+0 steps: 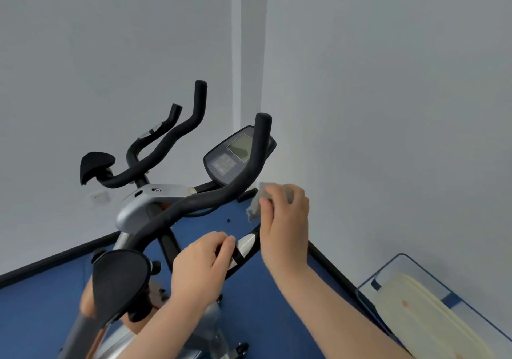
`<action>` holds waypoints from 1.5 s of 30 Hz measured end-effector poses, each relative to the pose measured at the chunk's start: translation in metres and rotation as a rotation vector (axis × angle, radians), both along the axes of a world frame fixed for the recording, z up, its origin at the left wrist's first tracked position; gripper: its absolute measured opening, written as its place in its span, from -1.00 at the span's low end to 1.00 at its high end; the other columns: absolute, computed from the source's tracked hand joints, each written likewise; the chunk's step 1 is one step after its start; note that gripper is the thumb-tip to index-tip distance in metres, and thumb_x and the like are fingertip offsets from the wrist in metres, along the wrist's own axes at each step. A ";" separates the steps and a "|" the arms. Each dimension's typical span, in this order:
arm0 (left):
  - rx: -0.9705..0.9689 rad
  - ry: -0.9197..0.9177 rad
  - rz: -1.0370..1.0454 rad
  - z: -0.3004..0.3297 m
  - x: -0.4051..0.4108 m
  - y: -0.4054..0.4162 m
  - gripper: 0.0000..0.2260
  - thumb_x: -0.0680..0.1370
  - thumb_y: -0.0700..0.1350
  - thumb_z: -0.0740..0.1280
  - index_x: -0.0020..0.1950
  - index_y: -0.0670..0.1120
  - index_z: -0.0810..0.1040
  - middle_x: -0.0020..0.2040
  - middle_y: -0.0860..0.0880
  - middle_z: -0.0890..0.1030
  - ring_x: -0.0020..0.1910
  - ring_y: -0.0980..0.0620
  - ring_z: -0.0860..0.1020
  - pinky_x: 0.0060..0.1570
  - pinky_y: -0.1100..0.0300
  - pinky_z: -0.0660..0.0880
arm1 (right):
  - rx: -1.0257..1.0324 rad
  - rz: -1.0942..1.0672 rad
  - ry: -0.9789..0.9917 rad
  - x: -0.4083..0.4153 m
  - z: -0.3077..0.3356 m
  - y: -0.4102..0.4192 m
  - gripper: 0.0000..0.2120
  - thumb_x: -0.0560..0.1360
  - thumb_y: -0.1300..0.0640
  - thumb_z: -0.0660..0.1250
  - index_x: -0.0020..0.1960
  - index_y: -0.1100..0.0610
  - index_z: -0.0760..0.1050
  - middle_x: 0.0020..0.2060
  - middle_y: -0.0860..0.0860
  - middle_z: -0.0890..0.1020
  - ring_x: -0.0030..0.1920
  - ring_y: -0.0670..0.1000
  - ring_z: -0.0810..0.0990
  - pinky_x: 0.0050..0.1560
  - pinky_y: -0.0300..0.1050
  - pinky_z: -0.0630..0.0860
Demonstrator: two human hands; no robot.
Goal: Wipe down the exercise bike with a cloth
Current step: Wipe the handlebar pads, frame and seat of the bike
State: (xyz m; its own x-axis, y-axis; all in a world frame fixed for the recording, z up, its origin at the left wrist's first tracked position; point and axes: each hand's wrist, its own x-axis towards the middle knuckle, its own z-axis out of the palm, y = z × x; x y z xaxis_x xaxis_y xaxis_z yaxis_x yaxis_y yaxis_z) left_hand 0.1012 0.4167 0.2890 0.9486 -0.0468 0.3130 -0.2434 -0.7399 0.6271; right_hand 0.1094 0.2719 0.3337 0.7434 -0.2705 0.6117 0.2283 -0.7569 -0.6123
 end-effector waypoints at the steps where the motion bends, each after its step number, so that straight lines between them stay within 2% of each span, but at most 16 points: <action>1: 0.003 -0.012 -0.015 0.000 0.000 0.000 -0.66 0.59 0.12 0.11 -0.34 0.04 0.39 -0.29 0.12 0.51 -0.26 0.14 0.47 -0.37 0.21 0.32 | -0.197 -0.040 -0.050 -0.001 -0.003 -0.002 -0.88 0.60 0.11 0.22 0.00 0.05 0.53 -0.02 0.02 0.51 -0.09 0.04 0.46 -0.22 -0.13 0.47; 3: 0.020 -0.034 -0.034 0.000 0.001 0.000 -0.67 0.59 0.11 0.11 -0.35 0.04 0.37 -0.27 0.15 0.50 -0.25 0.14 0.47 -0.38 0.23 0.28 | -0.512 -0.021 -0.035 0.011 0.009 -0.020 -0.89 0.58 0.09 0.26 0.00 0.08 0.54 -0.07 0.06 0.53 -0.15 0.08 0.48 -0.30 -0.08 0.41; 5: 0.024 -0.038 -0.045 0.000 0.001 0.001 -0.66 0.60 0.10 0.11 -0.33 0.00 0.35 -0.28 0.09 0.49 -0.28 0.08 0.45 -0.38 0.21 0.28 | -0.534 0.137 0.163 0.018 0.024 -0.039 -0.87 0.60 0.00 0.21 -0.05 -0.02 0.50 -0.12 -0.04 0.51 -0.16 0.03 0.48 -0.27 -0.12 0.34; 8: 0.035 -0.031 -0.088 0.000 -0.002 0.003 -0.65 0.62 0.09 0.10 -0.30 -0.04 0.35 -0.29 0.01 0.47 -0.29 0.01 0.43 -0.39 0.18 0.27 | 0.119 0.437 0.202 0.015 0.020 -0.035 -0.89 0.58 0.05 0.27 -0.10 -0.11 0.51 -0.13 -0.13 0.52 -0.10 -0.12 0.52 -0.11 -0.20 0.42; 10: 0.043 -0.034 -0.116 0.002 -0.003 0.004 -0.65 0.63 0.09 0.09 -0.31 -0.03 0.32 -0.28 0.01 0.47 -0.29 0.00 0.43 -0.39 0.17 0.27 | 0.333 0.259 -0.045 0.007 0.003 -0.009 -0.91 0.58 0.16 0.29 -0.04 0.03 0.56 -0.07 -0.07 0.53 -0.04 -0.09 0.53 -0.05 -0.24 0.45; 13: 0.039 -0.038 -0.127 0.003 -0.002 0.004 -0.65 0.63 0.09 0.08 -0.32 -0.01 0.31 -0.34 0.01 0.45 -0.33 0.02 0.42 -0.39 0.15 0.28 | -0.031 -0.017 -0.158 0.014 -0.004 0.000 -0.90 0.57 0.11 0.31 -0.05 0.10 0.58 -0.11 -0.03 0.53 -0.15 0.01 0.52 -0.28 -0.13 0.49; 16: 0.055 -0.034 -0.107 0.004 -0.002 0.003 -0.65 0.63 0.09 0.07 -0.30 -0.03 0.33 -0.41 -0.04 0.42 -0.34 0.01 0.41 -0.40 0.15 0.26 | -0.352 0.284 0.091 0.027 0.027 -0.043 -0.86 0.54 -0.05 0.31 -0.20 -0.16 0.52 -0.25 -0.20 0.50 -0.29 -0.15 0.47 -0.33 -0.24 0.33; 19: 0.058 -0.027 -0.089 0.004 -0.003 0.001 -0.65 0.62 0.10 0.07 -0.29 -0.05 0.37 -0.41 -0.08 0.45 -0.32 0.01 0.44 -0.39 0.13 0.30 | 0.305 0.739 0.395 0.022 0.038 -0.052 -0.80 0.54 0.05 0.35 -0.24 -0.17 0.57 -0.32 -0.25 0.58 -0.31 -0.25 0.53 -0.28 -0.38 0.39; 20: 0.057 -0.022 -0.089 0.004 -0.004 0.002 -0.65 0.62 0.10 0.07 -0.29 -0.05 0.37 -0.41 -0.08 0.45 -0.33 0.01 0.44 -0.40 0.12 0.31 | 0.503 0.722 0.346 0.020 0.030 -0.043 -0.80 0.55 0.11 0.35 -0.21 -0.12 0.58 -0.31 -0.20 0.60 -0.30 -0.23 0.54 -0.28 -0.40 0.41; 22: 0.055 -0.030 -0.096 0.003 -0.004 0.003 -0.64 0.62 0.10 0.07 -0.29 -0.05 0.37 -0.41 -0.08 0.45 -0.33 0.00 0.44 -0.41 0.14 0.29 | 0.512 0.411 0.049 0.012 0.009 -0.015 -0.87 0.56 0.14 0.33 -0.13 -0.02 0.57 -0.21 -0.12 0.60 -0.21 -0.18 0.55 -0.21 -0.43 0.40; 25: 0.053 -0.045 -0.102 0.004 -0.003 0.001 -0.62 0.61 0.11 0.05 -0.28 -0.07 0.39 -0.40 -0.09 0.46 -0.35 -0.03 0.43 -0.41 0.11 0.32 | -0.135 0.024 -0.130 0.020 0.002 -0.010 -0.88 0.55 0.08 0.34 -0.09 0.09 0.60 -0.13 -0.04 0.55 -0.19 -0.05 0.50 -0.27 -0.30 0.38; 27: 0.061 -0.035 -0.098 0.005 -0.002 0.001 -0.61 0.61 0.12 0.04 -0.26 -0.09 0.41 -0.40 -0.10 0.46 -0.38 -0.03 0.43 -0.38 0.06 0.36 | -0.426 0.133 0.065 0.028 0.022 -0.025 -0.82 0.56 -0.01 0.31 -0.14 0.06 0.58 -0.15 -0.08 0.51 -0.18 0.00 0.50 -0.29 -0.17 0.33; 30: 0.055 -0.020 -0.088 0.006 -0.005 0.001 -0.61 0.61 0.12 0.05 -0.26 -0.10 0.40 -0.40 -0.11 0.45 -0.43 -0.01 0.40 -0.38 0.06 0.35 | -0.122 0.281 0.241 0.028 0.025 -0.032 -0.80 0.55 -0.06 0.30 -0.20 0.00 0.53 -0.19 -0.13 0.51 -0.16 -0.06 0.51 -0.22 -0.16 0.36; 35: 0.064 0.005 -0.101 0.009 -0.006 0.000 -0.62 0.61 0.11 0.05 -0.27 -0.08 0.40 -0.41 -0.08 0.45 -0.40 -0.01 0.41 -0.38 0.06 0.35 | 0.718 -0.029 -0.096 0.020 0.005 0.020 -0.88 0.58 0.00 0.30 -0.03 -0.02 0.59 -0.09 -0.11 0.57 -0.07 -0.19 0.53 -0.13 -0.49 0.37; 40: 0.128 0.076 -0.198 0.009 -0.001 0.005 -0.69 0.66 0.00 0.02 -0.28 -0.01 0.24 -0.44 0.00 0.30 -0.42 0.06 0.28 -0.39 0.15 0.21 | 0.345 0.000 0.114 0.026 0.024 -0.007 -0.84 0.59 -0.04 0.25 -0.09 -0.01 0.53 -0.14 -0.05 0.54 -0.15 -0.09 0.49 -0.26 -0.41 0.30; 45: 0.191 0.230 -0.414 0.011 0.010 0.016 -0.69 0.68 -0.09 -0.02 -0.28 0.04 0.12 -0.39 0.03 0.20 -0.34 0.00 0.21 -0.29 0.08 0.21 | 0.253 -0.297 -0.226 -0.004 0.009 -0.003 -0.90 0.57 0.13 0.32 0.03 0.12 0.58 -0.03 -0.09 0.46 -0.02 -0.04 0.48 -0.01 -0.11 0.48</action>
